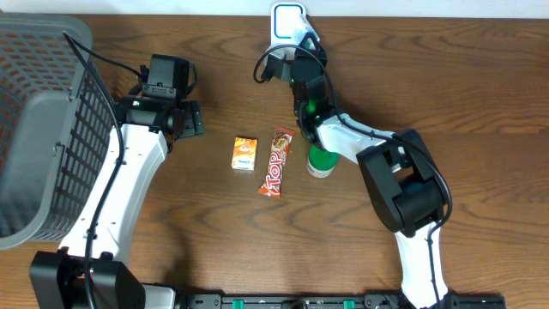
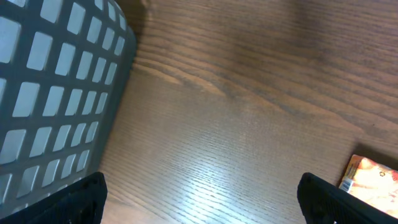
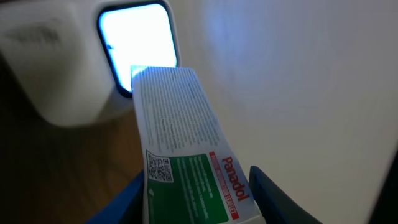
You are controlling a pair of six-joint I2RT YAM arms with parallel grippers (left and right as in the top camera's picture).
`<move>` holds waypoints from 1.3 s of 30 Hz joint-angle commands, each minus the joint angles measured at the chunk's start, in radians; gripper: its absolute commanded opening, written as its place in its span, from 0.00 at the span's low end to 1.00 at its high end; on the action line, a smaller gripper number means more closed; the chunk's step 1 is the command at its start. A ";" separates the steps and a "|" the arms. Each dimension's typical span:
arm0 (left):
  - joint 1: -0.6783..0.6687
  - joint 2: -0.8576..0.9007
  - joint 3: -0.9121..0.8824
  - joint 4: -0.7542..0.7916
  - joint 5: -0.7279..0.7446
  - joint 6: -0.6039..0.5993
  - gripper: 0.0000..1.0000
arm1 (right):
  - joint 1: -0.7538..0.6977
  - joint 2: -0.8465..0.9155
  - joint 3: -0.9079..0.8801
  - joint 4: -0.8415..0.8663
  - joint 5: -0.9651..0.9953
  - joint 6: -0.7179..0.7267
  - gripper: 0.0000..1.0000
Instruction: Scan the item barcode
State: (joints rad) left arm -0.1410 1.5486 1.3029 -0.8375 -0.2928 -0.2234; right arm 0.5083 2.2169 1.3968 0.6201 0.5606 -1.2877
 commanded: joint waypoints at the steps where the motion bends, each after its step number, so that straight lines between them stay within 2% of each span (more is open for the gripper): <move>1: 0.000 -0.011 0.010 -0.011 -0.023 0.005 0.98 | -0.012 -0.140 0.016 -0.002 0.099 -0.007 0.33; 4: 0.000 -0.011 0.010 -0.021 -0.023 -0.030 0.98 | -0.044 -0.215 0.016 -0.029 0.187 0.027 0.33; 8: 0.000 -0.011 0.010 -0.039 0.015 -0.051 0.98 | -0.114 -0.286 0.016 -0.145 0.341 0.205 0.32; 11: 0.000 -0.011 0.010 -0.041 0.051 -0.051 0.98 | -0.169 -0.311 0.016 -0.325 0.449 0.375 0.31; 15: 0.000 -0.011 0.010 -0.042 0.085 -0.052 0.98 | -0.244 -0.315 0.016 -0.646 0.515 0.592 0.30; 18: 0.000 -0.011 0.010 -0.045 0.110 -0.051 0.98 | -0.323 -0.315 0.016 -0.863 0.499 0.804 0.31; 23: 0.000 -0.011 0.010 -0.057 0.126 -0.051 0.98 | -0.482 -0.315 0.014 -1.102 0.465 1.006 0.30; 31: 0.000 -0.011 0.010 -0.059 0.126 -0.051 0.98 | -0.748 -0.315 0.014 -1.266 0.375 1.155 0.32; 39: 0.000 -0.011 0.010 -0.055 0.126 -0.051 0.98 | -1.041 -0.315 0.014 -1.314 0.122 1.266 0.33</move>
State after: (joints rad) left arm -0.1410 1.5486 1.3029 -0.8917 -0.1627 -0.2653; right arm -0.4660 1.9068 1.4105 -0.6922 0.8024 -0.1013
